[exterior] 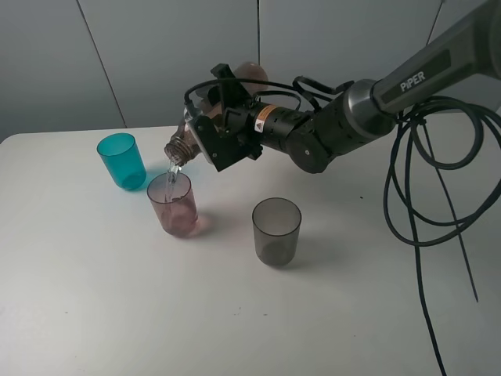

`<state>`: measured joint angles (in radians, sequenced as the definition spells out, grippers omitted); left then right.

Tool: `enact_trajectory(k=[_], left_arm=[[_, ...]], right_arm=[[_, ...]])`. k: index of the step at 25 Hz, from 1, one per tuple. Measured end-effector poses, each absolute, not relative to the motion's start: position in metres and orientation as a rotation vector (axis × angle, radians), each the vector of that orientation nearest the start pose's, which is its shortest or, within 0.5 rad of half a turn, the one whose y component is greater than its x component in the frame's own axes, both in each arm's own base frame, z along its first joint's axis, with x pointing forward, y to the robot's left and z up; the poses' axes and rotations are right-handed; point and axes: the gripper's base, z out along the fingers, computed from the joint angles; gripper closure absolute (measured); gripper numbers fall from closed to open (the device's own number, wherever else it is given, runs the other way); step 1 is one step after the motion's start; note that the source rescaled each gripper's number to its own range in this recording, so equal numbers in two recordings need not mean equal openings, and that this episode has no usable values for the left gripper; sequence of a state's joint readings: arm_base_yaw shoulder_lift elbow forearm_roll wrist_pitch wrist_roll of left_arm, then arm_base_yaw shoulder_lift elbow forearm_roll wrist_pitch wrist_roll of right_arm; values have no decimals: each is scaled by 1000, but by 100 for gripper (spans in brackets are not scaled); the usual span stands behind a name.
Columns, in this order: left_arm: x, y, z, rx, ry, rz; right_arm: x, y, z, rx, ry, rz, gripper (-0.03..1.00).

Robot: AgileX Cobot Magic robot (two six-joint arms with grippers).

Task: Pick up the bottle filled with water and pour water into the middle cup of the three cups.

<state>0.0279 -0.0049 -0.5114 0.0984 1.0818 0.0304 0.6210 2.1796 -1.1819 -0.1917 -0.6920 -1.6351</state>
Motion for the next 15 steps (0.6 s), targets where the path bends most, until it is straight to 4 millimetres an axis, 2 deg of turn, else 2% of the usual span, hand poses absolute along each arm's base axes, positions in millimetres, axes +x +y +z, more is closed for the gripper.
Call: enact_trajectory(k=[15], left_arm=[[-8,8,279,-1,2049,156]], right_arm=[[362,273,132,-1743,505,-776,96]])
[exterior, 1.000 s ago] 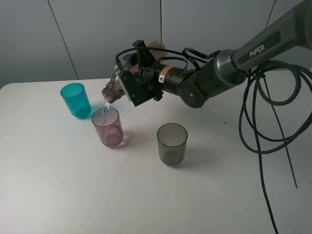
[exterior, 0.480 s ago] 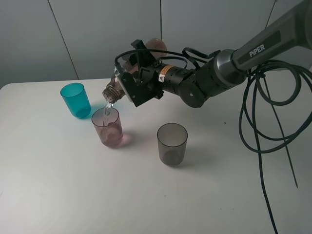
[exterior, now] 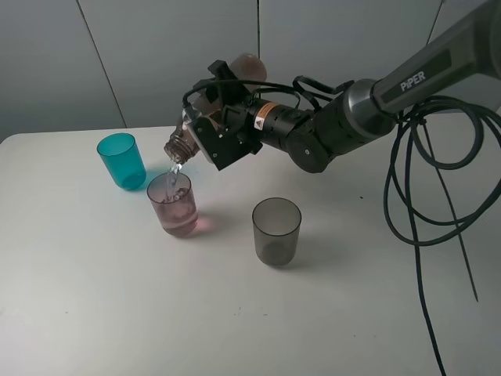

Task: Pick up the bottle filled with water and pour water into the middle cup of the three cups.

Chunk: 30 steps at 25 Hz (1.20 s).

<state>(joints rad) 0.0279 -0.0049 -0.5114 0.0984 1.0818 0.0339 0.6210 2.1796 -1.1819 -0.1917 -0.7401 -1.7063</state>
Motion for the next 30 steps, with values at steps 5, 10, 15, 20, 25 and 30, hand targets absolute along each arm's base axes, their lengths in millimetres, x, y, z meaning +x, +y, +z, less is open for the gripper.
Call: enact_trajectory(k=[5,10,15,20,25,30], left_arm=[[-8,8,279,-1,2049,156],[-8,8,279,-1,2049,156],[-8,8,279,-1,2049,156],[-8,8,279,-1,2049,156],[-8,8,279,-1,2049,156],[-8,8,279,-1,2049,156]], right_arm=[[362,274,133,-1734,480,-796,96],[362,274,134,-1745,444,-827,96],[361,275,134,-1758,398,-836,96],[359,276,134,-1776,332,-855,96],[355,280,133,-1795,252,-857,96],[355,282,135,-1783,214,-867,96]])
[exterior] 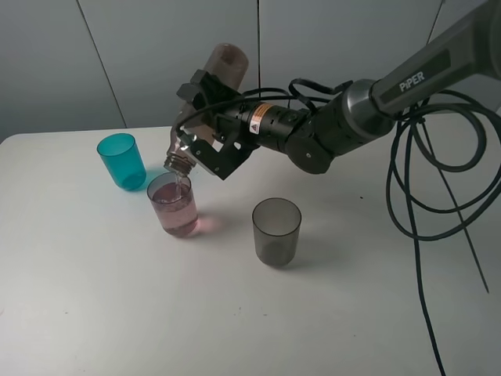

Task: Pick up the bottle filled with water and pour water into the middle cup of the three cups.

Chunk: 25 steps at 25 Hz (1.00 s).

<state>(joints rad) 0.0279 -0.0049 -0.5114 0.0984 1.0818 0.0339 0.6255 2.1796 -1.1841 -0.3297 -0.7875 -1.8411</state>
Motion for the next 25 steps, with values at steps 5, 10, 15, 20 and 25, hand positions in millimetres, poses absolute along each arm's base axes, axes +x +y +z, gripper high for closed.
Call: enact_trajectory(k=[5,10,15,20,25], left_arm=[[-8,8,279,-1,2049,156],[-8,8,279,-1,2049,156],[-8,8,279,-1,2049,156],[-8,8,279,-1,2049,156],[-8,8,279,-1,2049,156]], right_arm=[[354,282,135,-1782,211,-869,96],[354,282,136,-1779,213,-867,96],[355,281,134,-1757,337,-766,96],[355,280,129,-1730,577,-578,96],[355,279,134,-1564,936,-281,96]])
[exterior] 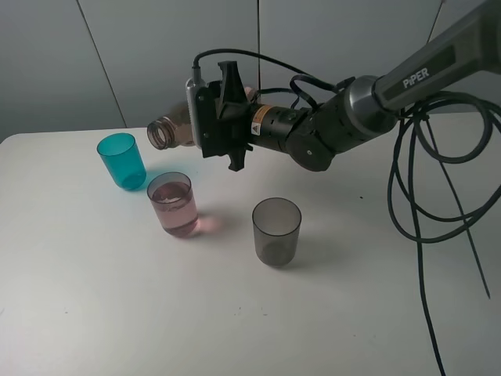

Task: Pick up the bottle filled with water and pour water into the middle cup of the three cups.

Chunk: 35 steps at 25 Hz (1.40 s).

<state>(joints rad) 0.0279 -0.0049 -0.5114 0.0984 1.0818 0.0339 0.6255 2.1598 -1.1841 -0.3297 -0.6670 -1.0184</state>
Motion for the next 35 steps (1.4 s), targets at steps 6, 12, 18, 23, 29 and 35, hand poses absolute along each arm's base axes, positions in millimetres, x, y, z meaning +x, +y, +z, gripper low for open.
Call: enact_trajectory(k=[6,12,18,23,29,35], left_arm=[[-8,8,279,-1,2049,156],[-8,8,279,-1,2049,156],[-8,8,279,-1,2049,156],[-8,8,279,-1,2049,156],[-8,8,279,-1,2049,156],[-8,8,279,-1,2049,156]], right_arm=[[372,252,152,-1159,1353,112,96],[397,205,151,-868,1591,359,96],[415,164,144,-676,1676,458,96],[417,163,110,-664,1707,510,96],[414,168,89,-646,1622,615,96],[409,171,75,-718,1584,637,96]])
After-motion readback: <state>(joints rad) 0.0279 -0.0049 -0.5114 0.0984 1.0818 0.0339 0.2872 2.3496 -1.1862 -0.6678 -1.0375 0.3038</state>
